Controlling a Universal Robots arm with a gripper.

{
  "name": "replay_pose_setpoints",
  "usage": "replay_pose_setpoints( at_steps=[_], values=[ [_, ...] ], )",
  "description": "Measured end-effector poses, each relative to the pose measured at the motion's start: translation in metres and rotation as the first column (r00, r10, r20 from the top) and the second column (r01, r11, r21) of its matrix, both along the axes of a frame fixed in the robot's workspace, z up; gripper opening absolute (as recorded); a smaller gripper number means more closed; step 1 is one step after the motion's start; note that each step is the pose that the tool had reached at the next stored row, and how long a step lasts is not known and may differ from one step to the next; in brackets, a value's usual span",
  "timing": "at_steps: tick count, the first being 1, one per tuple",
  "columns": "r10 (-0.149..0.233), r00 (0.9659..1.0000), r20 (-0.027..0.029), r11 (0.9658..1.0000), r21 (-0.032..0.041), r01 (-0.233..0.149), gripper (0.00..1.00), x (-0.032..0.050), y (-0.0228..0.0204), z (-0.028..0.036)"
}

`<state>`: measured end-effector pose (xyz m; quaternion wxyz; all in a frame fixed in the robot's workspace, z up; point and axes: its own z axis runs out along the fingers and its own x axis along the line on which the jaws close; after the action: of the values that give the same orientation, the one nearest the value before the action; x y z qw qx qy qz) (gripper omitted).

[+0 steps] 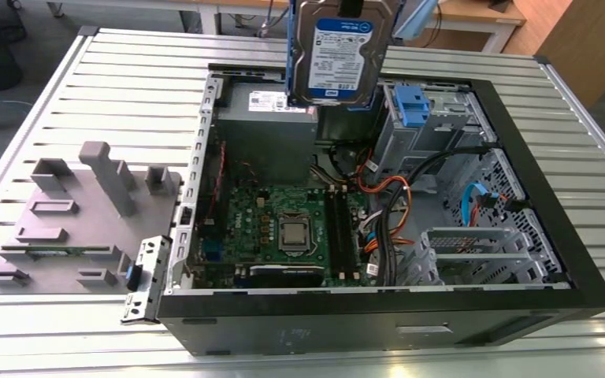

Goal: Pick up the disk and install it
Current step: 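Pick up the disk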

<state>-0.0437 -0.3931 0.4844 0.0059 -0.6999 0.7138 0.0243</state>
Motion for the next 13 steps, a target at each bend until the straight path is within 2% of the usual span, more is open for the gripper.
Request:
replay_pose_setpoints(
  at_steps=[9,13],
  values=[
    [0.0,1.0,0.0,1.0,0.0001,0.0,0.35,0.0238,0.0,-0.0002],
    [0.0,1.0,0.0,1.0,0.0,0.0,0.35,0.0309,0.0,-0.0003]
  ],
)
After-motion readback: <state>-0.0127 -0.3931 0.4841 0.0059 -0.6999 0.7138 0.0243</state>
